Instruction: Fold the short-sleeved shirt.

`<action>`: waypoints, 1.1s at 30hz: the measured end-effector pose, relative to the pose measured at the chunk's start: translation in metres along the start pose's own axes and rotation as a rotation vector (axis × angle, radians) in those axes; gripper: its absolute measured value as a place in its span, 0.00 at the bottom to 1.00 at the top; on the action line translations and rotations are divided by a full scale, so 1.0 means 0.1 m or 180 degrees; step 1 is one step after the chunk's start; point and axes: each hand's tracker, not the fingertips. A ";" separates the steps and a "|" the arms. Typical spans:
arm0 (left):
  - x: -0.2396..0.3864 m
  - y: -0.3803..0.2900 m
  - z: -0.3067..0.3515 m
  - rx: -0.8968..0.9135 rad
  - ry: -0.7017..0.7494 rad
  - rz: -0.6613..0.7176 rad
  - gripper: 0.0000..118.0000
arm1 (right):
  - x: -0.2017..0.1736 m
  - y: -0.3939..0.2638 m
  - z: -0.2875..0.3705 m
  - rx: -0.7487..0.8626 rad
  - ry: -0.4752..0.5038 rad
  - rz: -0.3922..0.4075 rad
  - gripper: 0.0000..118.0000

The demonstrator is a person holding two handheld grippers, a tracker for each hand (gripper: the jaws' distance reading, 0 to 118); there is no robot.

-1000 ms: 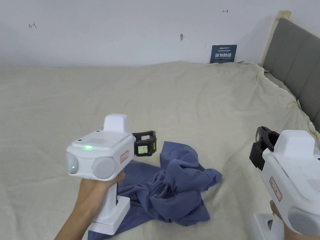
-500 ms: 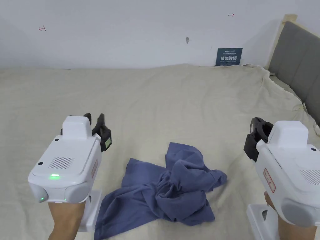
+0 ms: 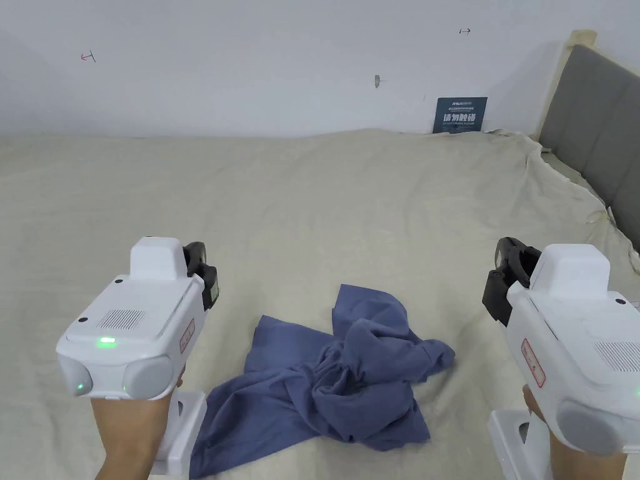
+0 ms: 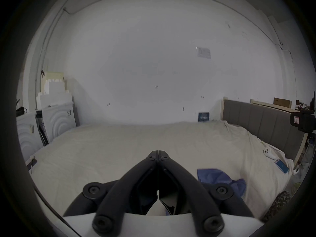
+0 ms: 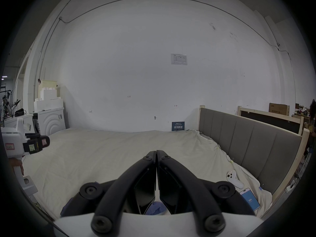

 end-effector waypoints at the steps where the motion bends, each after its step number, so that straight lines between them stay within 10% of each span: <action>1: -0.01 -0.01 -0.04 -0.0168 -0.0045 0.0047 0.00 | 0.00 0.00 0.00 -0.0003 -0.0003 0.0001 0.00; 18: -0.08 -1.44 -0.24 -0.2134 -0.0104 0.0258 0.01 | 0.04 -0.18 -0.04 -0.0174 -0.0010 0.0016 0.00; 21: -0.10 -1.56 -0.24 -0.2262 -0.0081 0.0293 0.22 | 0.02 -0.23 -0.06 -0.0219 0.0001 0.0005 0.00; 25: -0.11 -1.67 -0.26 -0.2376 0.0041 0.0319 0.74 | 0.00 -0.28 -0.08 -0.0272 0.0015 0.0002 0.00; 33: -0.06 -1.95 -0.42 -0.2658 0.0213 0.0360 0.65 | 0.00 -0.36 -0.12 -0.0361 0.0031 0.0001 0.00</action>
